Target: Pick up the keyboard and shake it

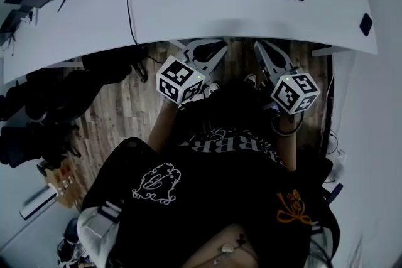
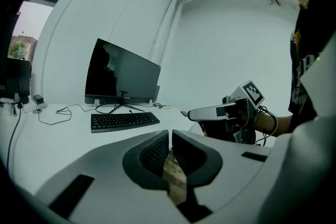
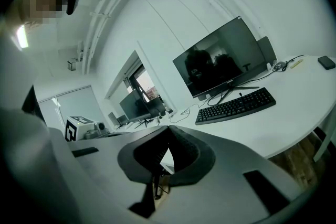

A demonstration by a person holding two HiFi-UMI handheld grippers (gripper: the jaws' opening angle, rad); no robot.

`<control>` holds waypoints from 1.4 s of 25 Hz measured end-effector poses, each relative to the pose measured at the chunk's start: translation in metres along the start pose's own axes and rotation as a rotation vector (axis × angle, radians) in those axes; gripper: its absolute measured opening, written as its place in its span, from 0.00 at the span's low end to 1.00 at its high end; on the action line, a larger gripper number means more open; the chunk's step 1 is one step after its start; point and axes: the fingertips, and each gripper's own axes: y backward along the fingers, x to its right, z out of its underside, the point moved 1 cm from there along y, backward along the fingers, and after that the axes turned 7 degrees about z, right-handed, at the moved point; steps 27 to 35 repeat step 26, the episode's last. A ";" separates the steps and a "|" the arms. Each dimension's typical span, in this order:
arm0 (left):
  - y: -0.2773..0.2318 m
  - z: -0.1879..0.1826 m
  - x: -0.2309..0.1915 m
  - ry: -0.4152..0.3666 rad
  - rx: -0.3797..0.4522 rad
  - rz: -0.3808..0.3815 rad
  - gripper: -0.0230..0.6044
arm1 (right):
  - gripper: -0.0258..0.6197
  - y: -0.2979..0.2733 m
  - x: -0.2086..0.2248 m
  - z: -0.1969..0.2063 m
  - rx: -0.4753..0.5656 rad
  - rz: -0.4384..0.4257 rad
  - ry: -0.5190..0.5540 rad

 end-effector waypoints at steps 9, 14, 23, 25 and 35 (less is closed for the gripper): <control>0.004 0.007 0.008 0.001 0.003 0.053 0.09 | 0.06 0.003 -0.004 0.001 0.020 0.035 0.015; 0.010 0.001 0.011 0.025 0.041 0.077 0.09 | 0.06 0.003 -0.007 -0.003 0.032 0.042 0.036; 0.017 -0.003 0.012 0.001 0.040 0.078 0.09 | 0.06 0.003 -0.012 -0.009 0.039 0.044 0.069; 0.019 -0.004 0.010 0.007 0.048 0.078 0.09 | 0.06 0.001 -0.012 -0.011 0.037 0.044 0.078; 0.019 -0.004 0.009 0.010 0.052 0.077 0.09 | 0.06 -0.001 -0.012 -0.011 0.036 0.044 0.083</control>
